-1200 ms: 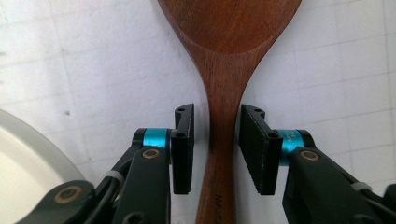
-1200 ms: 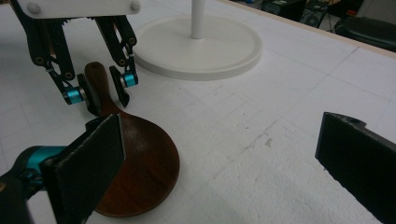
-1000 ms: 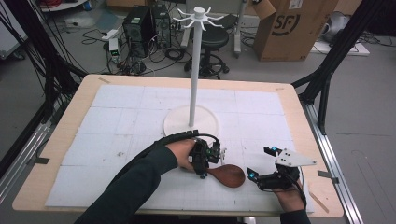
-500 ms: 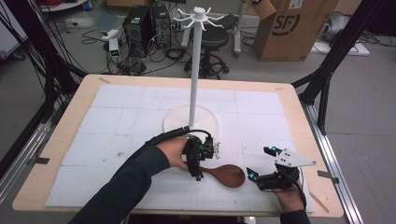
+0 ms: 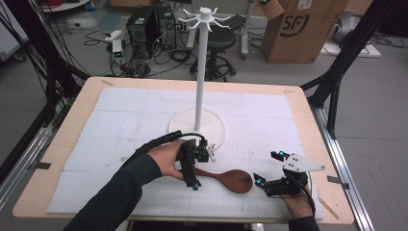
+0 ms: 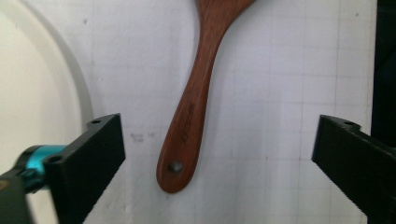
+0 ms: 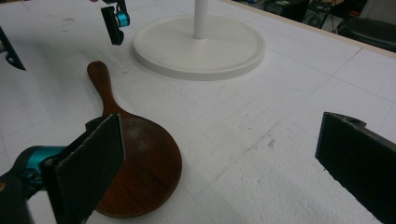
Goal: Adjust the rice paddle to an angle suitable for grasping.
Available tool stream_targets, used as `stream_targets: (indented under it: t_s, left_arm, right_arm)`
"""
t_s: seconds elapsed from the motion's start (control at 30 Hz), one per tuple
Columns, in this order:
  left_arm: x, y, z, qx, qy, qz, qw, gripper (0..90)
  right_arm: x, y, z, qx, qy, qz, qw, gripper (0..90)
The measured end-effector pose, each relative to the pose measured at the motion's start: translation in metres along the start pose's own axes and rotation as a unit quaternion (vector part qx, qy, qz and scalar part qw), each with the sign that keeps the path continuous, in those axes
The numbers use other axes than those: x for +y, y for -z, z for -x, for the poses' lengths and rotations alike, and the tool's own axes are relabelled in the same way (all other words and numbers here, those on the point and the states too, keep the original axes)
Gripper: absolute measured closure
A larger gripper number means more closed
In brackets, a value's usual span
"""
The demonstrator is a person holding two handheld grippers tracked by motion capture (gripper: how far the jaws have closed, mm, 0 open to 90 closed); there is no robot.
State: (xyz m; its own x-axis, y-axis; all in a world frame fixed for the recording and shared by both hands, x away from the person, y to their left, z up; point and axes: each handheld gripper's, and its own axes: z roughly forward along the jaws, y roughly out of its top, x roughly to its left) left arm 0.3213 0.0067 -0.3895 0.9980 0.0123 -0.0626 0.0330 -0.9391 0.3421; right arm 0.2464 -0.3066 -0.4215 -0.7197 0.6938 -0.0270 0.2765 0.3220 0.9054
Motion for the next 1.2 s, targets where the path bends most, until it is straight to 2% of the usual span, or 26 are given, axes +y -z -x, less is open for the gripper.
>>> stream_targets:
  t_s: [0.17,0.4,0.67,0.7,0.73,0.97,1.07,1.13,1.2]
  left_arm:
    - [-0.012,0.008,0.002,0.005,0.011,0.008,0.9999,1.6]
    - [-0.036,0.019,0.002,0.023,0.031,0.018,0.9991,1.6]
    - [-0.063,0.030,0.009,0.042,0.058,0.037,0.9967,1.6]
    - [-0.071,0.033,0.010,0.046,0.066,0.042,0.9959,1.6]
    - [-0.071,0.033,0.010,0.046,0.066,0.042,0.9959,1.6]
    - [-0.096,0.044,0.014,0.065,0.094,0.065,0.9914,1.6]
    - [-0.104,0.048,0.018,0.073,0.114,0.083,0.9874,1.6]
    - [-0.111,0.050,0.019,0.069,0.123,0.090,0.9859,1.6]
    - [-0.117,0.050,0.021,0.077,0.128,0.100,0.9836,1.7]
  right_arm:
    - [0.000,0.000,0.000,0.001,0.000,0.000,1.0000,0.6]
    - [0.000,-0.001,0.000,0.003,0.002,-0.001,1.0000,0.6]
    - [0.000,-0.001,-0.001,0.003,0.000,-0.001,1.0000,0.6]
    - [0.000,-0.001,-0.001,0.004,0.000,-0.002,1.0000,0.6]
    - [0.000,-0.001,-0.001,0.004,0.000,-0.002,1.0000,0.6]
    - [0.000,-0.002,-0.001,0.005,0.000,-0.003,1.0000,0.6]
    - [0.000,-0.002,-0.002,0.006,-0.002,-0.003,1.0000,0.6]
    - [0.000,-0.001,-0.002,0.005,-0.002,-0.003,1.0000,0.6]
    - [0.000,-0.002,-0.001,0.005,-0.003,-0.003,1.0000,0.5]
